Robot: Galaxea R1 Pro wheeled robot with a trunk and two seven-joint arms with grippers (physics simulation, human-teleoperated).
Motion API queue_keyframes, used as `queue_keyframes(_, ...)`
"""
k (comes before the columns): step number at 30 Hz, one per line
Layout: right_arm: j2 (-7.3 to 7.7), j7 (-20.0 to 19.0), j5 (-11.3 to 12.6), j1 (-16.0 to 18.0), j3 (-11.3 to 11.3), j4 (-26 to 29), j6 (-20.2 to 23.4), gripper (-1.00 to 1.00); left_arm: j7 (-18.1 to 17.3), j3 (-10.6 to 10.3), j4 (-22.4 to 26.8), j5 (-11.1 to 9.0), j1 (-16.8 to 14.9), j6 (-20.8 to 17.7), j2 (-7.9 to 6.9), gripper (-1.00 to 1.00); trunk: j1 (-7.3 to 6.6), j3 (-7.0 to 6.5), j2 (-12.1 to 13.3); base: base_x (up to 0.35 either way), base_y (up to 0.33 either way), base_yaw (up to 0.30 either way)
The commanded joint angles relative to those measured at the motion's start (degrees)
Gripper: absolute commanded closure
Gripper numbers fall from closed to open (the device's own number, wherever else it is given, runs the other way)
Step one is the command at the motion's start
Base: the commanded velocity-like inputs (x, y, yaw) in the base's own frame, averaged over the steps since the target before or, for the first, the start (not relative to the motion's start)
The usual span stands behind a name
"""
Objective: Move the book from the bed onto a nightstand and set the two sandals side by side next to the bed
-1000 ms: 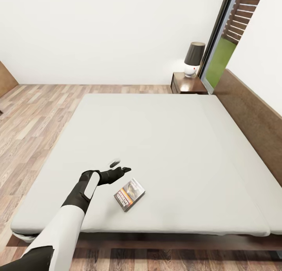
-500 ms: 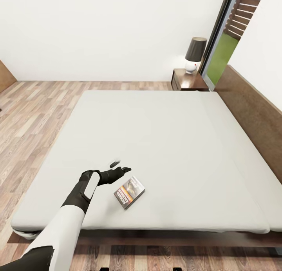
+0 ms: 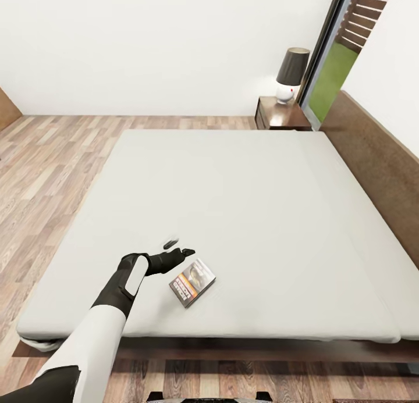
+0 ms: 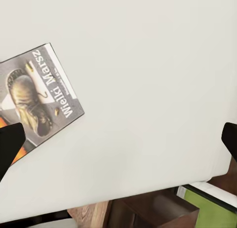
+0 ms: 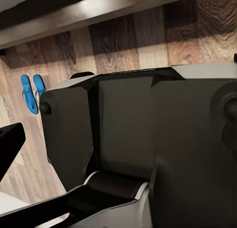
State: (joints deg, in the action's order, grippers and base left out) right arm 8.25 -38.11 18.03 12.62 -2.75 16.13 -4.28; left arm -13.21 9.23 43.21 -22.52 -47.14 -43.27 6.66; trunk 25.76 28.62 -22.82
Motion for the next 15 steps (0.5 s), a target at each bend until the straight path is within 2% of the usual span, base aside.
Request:
queue_keyframes(1,0.13,-0.2,0.3,0.0,-0.3,0.0,-0.3,-1.00,-0.2,0.4,0.0,0.1,0.0,-0.4,0.09,-1.00,0.03,0.17,-0.1,0.000,0.000,0.000)
queue_keyframes(9,0.59,-0.7,0.3,0.1,-0.2,2.3,1.0,-1.00,-0.2,0.4,0.0,0.1,-0.1,-0.4,0.11,-1.00,0.03,0.89,-0.1,0.000,0.000,0.000)
queue_keyframes(11,0.65,-1.0,0.0,0.1,-0.3,5.3,3.3,-1.00,-0.2,0.4,-0.1,0.1,0.0,-0.4,0.11,-1.00,0.03,1.07,-0.1,0.000,0.000,0.000)
queue_keyframes(15,0.74,-1.3,-0.3,0.1,-0.5,15.4,14.5,-1.00,-0.2,0.3,-0.1,0.1,0.0,-0.4,0.19,-1.00,0.03,1.44,-0.1,0.000,0.000,0.000)
